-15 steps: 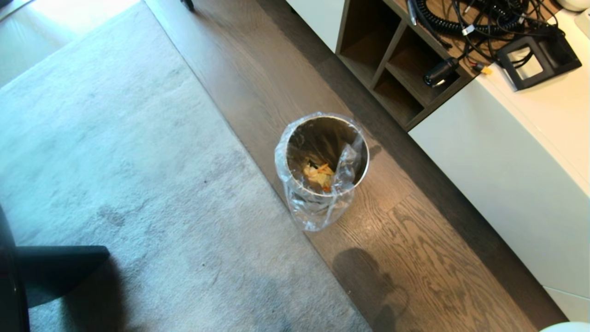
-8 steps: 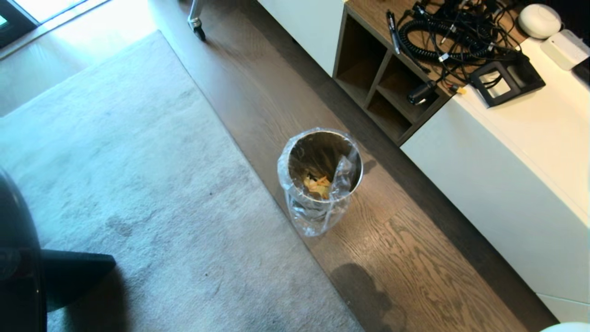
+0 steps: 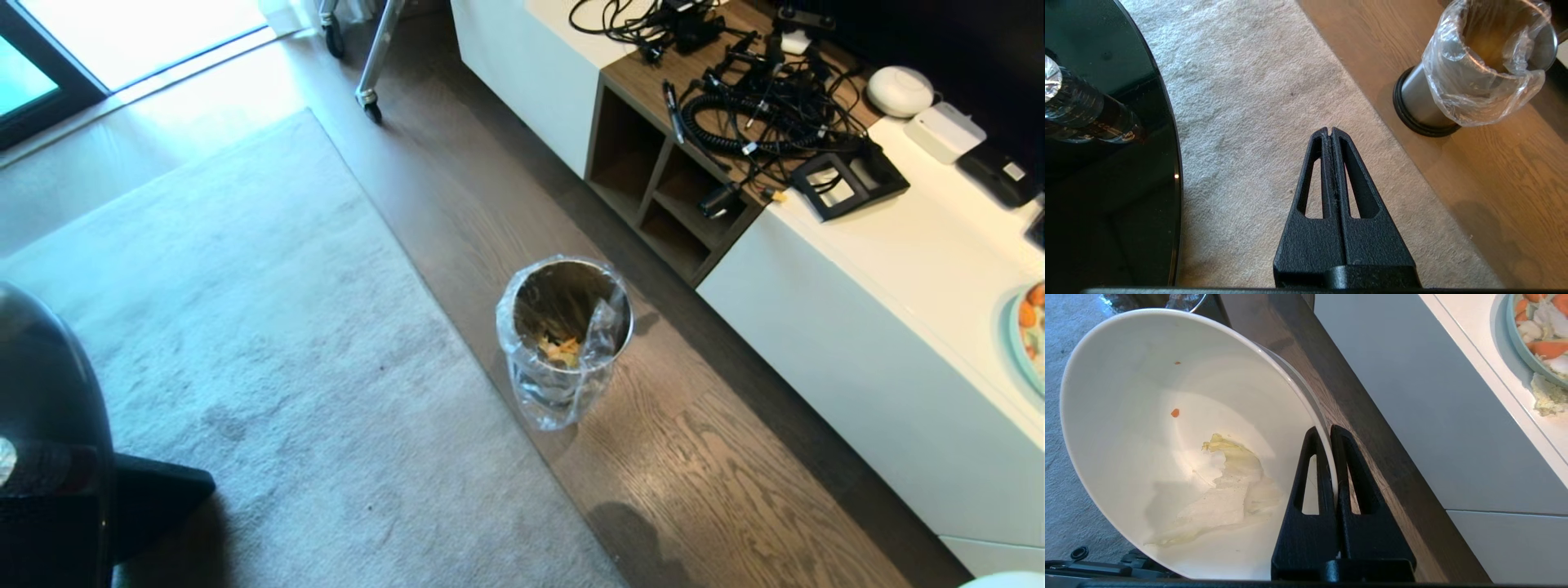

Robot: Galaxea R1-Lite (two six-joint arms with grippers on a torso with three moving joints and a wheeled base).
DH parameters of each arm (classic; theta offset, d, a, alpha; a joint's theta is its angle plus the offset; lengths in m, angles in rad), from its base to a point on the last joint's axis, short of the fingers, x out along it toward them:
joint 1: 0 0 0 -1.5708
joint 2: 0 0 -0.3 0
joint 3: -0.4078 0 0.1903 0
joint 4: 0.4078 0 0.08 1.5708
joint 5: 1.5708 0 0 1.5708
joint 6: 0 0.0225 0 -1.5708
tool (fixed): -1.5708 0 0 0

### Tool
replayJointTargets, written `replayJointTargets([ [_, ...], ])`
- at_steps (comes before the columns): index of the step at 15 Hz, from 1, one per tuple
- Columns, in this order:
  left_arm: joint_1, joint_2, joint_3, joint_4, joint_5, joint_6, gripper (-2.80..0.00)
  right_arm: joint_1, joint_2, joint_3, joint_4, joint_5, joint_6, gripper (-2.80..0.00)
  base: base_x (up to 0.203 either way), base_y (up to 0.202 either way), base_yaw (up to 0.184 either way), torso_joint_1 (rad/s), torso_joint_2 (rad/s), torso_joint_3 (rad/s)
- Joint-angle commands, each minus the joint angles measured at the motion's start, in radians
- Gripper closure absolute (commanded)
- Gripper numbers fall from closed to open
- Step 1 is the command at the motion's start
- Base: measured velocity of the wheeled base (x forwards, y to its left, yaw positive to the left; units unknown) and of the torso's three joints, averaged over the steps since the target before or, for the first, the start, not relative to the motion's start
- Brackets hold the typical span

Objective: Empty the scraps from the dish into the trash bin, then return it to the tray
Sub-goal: Pour the leftover food from the bowl into the trash can

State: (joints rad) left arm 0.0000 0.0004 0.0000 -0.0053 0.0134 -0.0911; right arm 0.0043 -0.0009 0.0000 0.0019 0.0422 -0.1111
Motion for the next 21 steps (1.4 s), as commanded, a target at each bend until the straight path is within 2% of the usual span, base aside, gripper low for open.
replayJointTargets([
  [1, 0.0, 0.0, 0.0, -0.001, 0.0, -0.001, 0.0, 0.0, 0.002, 0.0, 0.0, 0.001, -0.001, 0.0, 0.0, 0.0, 0.0, -0.007, 0.0, 0.203],
  [9, 0.0, 0.0, 0.0, -0.001, 0.0, -0.001, 0.0, 0.0, 0.002, 0.0, 0.0, 0.001, -0.001, 0.0, 0.0, 0.0, 0.0, 0.002, 0.0, 0.196],
  [19, 0.0, 0.0, 0.0, -0.001, 0.0, -0.001, 0.0, 0.0, 0.001, 0.0, 0.001, 0.001, -0.006, 0.0, 0.0, 0.0, 0.0, 0.001, 0.0, 0.014],
  [21, 0.0, 0.0, 0.0, -0.001, 0.0, -0.001, 0.0, 0.0, 0.001, -0.008, 0.006, -0.001, 0.024, 0.0, 0.0, 0.0, 0.0, 0.0, 0.0, 0.0],
])
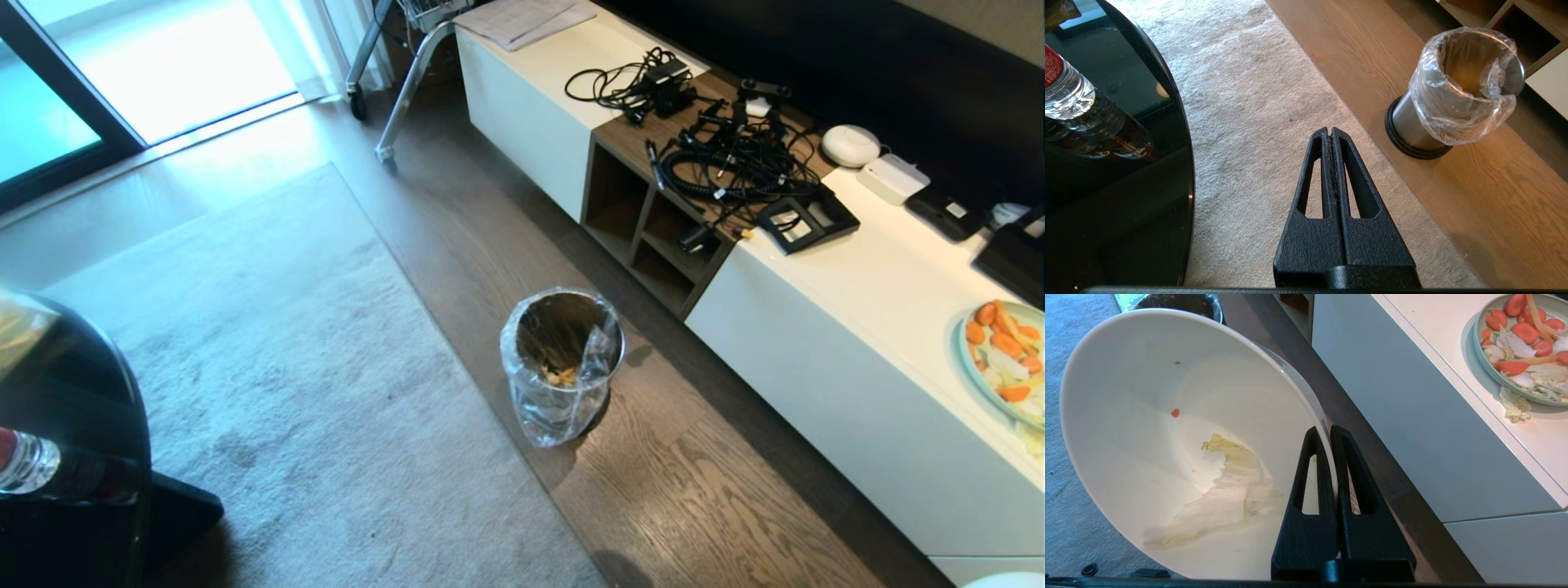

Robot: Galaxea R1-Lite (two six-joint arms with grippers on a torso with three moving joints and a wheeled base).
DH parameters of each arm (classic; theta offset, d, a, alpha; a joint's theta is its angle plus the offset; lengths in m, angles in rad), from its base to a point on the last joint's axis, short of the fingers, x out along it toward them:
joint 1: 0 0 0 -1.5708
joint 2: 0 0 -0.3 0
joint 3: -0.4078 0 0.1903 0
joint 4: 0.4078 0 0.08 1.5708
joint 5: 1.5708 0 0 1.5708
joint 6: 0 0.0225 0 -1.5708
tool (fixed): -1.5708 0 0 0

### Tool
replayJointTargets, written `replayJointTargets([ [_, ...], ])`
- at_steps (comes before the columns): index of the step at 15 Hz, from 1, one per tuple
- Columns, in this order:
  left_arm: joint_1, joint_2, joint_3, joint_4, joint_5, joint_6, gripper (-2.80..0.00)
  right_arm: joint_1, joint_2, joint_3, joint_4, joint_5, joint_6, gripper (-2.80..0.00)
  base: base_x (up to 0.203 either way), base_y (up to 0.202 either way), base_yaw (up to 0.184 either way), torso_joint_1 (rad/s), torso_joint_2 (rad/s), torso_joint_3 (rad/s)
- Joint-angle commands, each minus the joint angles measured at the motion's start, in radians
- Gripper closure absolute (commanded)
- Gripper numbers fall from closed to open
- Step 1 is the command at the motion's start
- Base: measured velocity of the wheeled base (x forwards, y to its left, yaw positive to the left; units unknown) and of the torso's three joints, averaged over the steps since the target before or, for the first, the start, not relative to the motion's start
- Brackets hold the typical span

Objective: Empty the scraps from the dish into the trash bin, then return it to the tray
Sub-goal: Pour the leftover food from the bowl into the trash can

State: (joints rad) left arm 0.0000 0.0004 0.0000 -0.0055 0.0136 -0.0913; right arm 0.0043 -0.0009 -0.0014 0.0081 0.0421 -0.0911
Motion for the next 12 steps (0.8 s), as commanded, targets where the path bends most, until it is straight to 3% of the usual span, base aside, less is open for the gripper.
replayJointTargets([
  [1, 0.0, 0.0, 0.0, -0.001, 0.0, -0.001, 0.0, 0.0, 0.006, -0.029, 0.005, 0.001, -0.007, 0.0, 0.0, 0.0, 0.0, 0.0, 0.0, 0.0],
  [4, 0.0, 0.0, 0.0, -0.001, 0.0, -0.001, 0.0, 0.001, 0.115, -0.148, 0.046, 0.009, -0.054, 0.0, 0.0, 0.0, 0.0, 0.0, 0.0, 0.0],
  [7, 0.0, 0.0, 0.0, -0.001, 0.0, -0.001, 0.0, 0.004, 0.365, -0.264, 0.011, 0.014, -0.098, 0.0, 0.0, 0.0, 0.0, 0.0, 0.0, 0.0],
  [12, 0.0, 0.0, 0.0, -0.001, 0.0, -0.001, 0.0, 0.058, 0.959, -0.454, -0.291, 0.015, -0.169, 0.0, 0.0, 0.0, 0.0, 0.0, 0.0, 0.0],
])
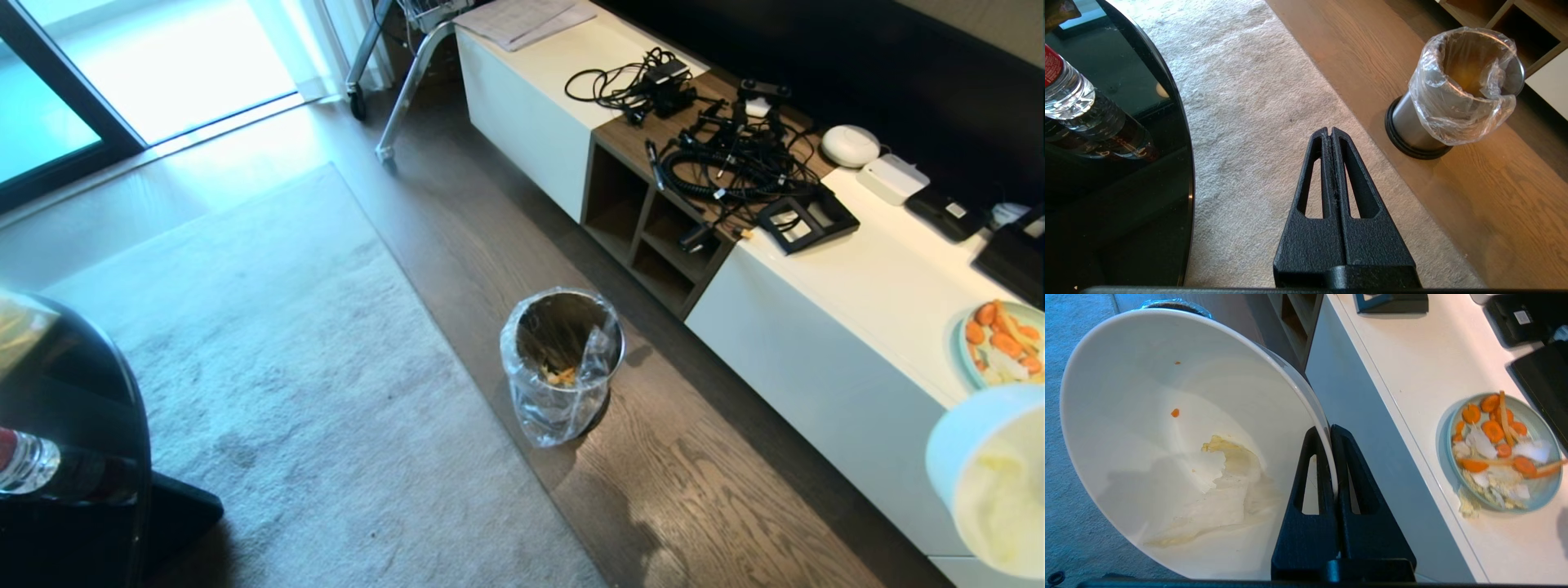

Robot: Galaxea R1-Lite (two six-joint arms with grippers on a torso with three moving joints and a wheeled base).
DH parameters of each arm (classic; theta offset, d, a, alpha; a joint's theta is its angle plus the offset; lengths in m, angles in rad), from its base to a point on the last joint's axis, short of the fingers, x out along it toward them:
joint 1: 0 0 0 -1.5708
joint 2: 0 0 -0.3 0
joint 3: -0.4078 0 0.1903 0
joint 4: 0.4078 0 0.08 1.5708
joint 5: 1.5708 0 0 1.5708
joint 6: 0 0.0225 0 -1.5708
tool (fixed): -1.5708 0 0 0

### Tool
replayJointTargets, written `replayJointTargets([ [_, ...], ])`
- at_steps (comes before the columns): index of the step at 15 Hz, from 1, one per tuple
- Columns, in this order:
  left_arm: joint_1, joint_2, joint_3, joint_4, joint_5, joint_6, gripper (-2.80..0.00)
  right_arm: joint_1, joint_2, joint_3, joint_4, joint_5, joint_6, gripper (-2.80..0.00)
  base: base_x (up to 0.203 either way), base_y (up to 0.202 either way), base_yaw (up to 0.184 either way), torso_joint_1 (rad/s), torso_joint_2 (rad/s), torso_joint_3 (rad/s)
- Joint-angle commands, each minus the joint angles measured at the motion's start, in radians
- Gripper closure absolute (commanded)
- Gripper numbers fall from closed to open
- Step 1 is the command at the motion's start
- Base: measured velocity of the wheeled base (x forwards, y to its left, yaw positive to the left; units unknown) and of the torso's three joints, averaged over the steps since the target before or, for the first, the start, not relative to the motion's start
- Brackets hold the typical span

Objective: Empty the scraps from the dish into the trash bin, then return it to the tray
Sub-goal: Pour the leftover food from the bowl into the trash can

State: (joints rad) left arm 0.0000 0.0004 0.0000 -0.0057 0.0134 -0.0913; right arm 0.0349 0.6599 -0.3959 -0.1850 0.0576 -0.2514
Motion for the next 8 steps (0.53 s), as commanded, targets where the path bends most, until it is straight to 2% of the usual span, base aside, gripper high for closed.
replayJointTargets([
  [1, 0.0, 0.0, 0.0, 0.0, 0.0, -0.001, 0.0, 0.055, 0.415, -0.101, -0.173, -0.004, -0.017, 0.0, 0.0, 0.0, 0.0, 0.0, 0.0, 0.0],
  [3, 0.0, 0.0, 0.0, 0.0, 0.0, -0.001, 0.0, 0.134, 0.659, -0.2, -0.344, -0.037, -0.048, 0.0, 0.0, 0.0, 0.0, 0.0, 0.0, 0.0],
  [5, 0.0, 0.0, 0.0, 0.0, 0.0, -0.001, 0.0, 0.229, 0.88, -0.315, -0.521, -0.102, -0.099, 0.0, 0.0, 0.0, 0.0, 0.0, 0.0, 0.0],
  [8, 0.0, 0.0, 0.0, 0.0, 0.0, -0.001, 0.0, 0.385, 1.163, -0.523, -0.783, -0.186, -0.23, 0.0, 0.0, 0.0, 0.0, 0.0, 0.0, 0.0],
])
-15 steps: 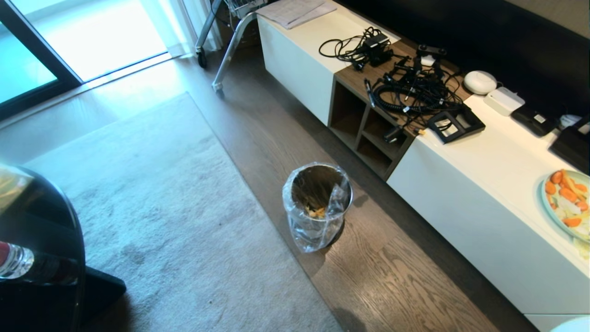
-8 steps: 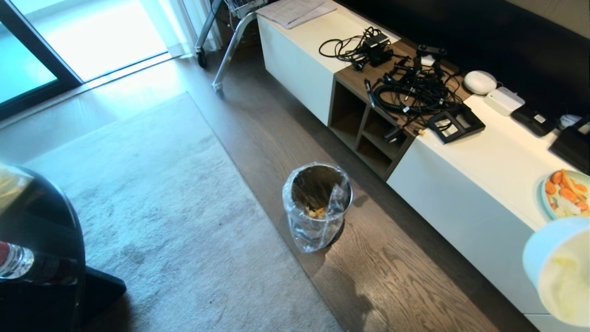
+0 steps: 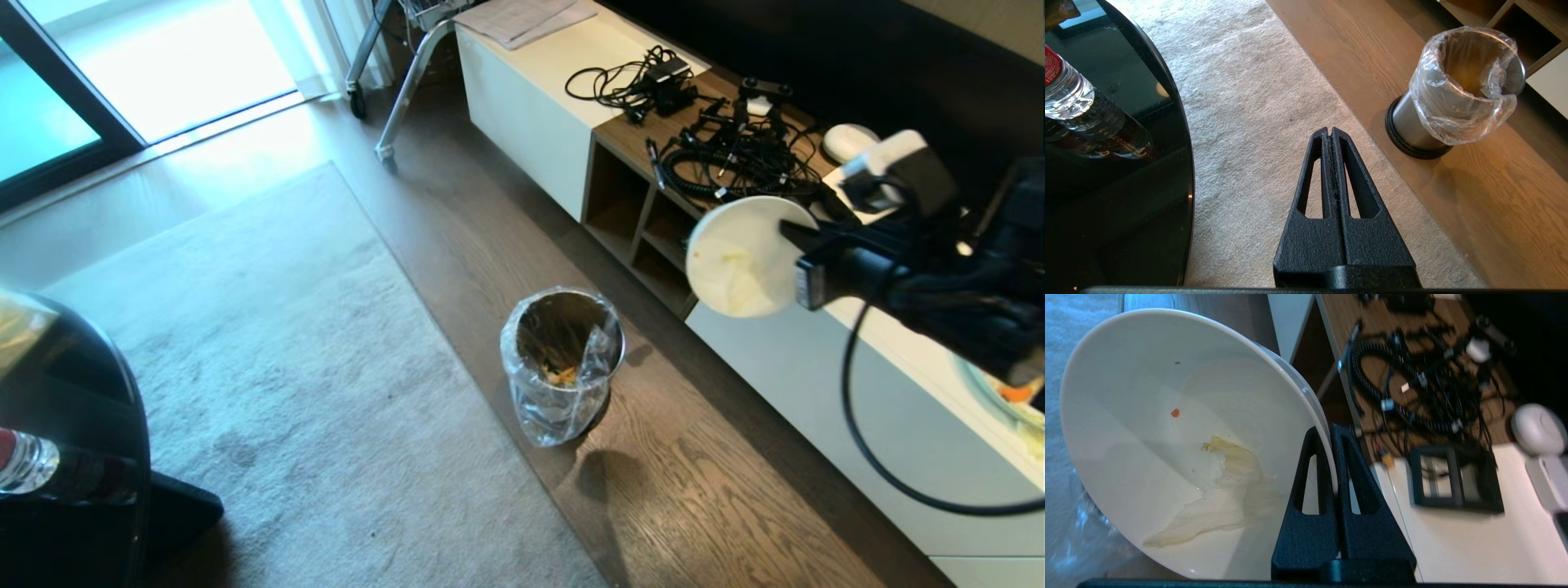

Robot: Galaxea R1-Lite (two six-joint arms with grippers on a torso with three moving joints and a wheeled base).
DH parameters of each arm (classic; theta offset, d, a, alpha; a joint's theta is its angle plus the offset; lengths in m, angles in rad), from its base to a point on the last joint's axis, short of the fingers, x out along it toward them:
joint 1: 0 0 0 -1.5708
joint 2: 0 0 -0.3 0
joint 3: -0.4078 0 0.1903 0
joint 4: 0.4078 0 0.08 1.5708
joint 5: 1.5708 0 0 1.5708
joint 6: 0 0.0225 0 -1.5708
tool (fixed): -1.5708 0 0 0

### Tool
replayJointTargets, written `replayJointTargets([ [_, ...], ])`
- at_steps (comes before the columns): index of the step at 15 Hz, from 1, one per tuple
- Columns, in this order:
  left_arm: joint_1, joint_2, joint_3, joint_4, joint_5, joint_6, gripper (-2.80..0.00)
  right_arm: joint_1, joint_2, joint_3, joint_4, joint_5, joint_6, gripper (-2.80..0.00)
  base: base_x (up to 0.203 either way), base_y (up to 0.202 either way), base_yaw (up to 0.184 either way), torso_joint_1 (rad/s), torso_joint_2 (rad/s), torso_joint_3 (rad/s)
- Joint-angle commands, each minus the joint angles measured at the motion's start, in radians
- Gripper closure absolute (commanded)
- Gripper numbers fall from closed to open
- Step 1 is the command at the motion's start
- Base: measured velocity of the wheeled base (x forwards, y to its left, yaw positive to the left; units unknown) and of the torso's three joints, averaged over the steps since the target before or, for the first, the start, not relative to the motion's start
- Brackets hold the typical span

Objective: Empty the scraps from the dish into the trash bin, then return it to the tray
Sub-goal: Pour the leftover food from the bowl into the trash can

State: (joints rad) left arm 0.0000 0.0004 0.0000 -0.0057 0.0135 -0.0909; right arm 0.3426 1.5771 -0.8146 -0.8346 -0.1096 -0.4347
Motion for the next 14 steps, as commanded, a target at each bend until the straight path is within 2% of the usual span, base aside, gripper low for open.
replayJointTargets([
  [1, 0.0, 0.0, 0.0, 0.0, 0.0, -0.001, 0.0, 0.135, 0.321, -0.188, -0.209, -0.036, -0.097, 0.0, 0.0, 0.0, 0.0, 0.0, 0.0, 0.0],
  [4, 0.0, 0.0, 0.0, 0.0, 0.0, -0.001, 0.0, 0.255, 0.486, -0.353, -0.436, -0.059, -0.296, 0.0, 0.0, 0.0, 0.0, 0.0, 0.0, 0.0],
  [6, 0.0, 0.0, 0.0, 0.0, 0.0, -0.001, 0.0, 0.314, 0.547, -0.393, -0.607, -0.059, -0.437, 0.0, 0.0, 0.0, 0.0, 0.0, 0.0, 0.0],
  [7, 0.0, 0.0, 0.0, 0.0, 0.0, -0.001, 0.0, 0.33, 0.562, -0.398, -0.661, -0.057, -0.482, 0.0, 0.0, 0.0, 0.0, 0.0, 0.0, 0.0],
  [11, 0.0, 0.0, 0.0, 0.0, 0.0, -0.001, 0.0, 0.331, 0.592, -0.498, -0.731, -0.033, -0.582, 0.0, 0.0, 0.0, 0.0, 0.0, 0.0, 0.0],
  [14, 0.0, 0.0, 0.0, 0.0, 0.0, -0.001, 0.0, 0.317, 0.596, -0.606, -0.733, 0.023, -0.667, 0.0, 0.0, 0.0, 0.0, 0.0, 0.0, 0.0],
])
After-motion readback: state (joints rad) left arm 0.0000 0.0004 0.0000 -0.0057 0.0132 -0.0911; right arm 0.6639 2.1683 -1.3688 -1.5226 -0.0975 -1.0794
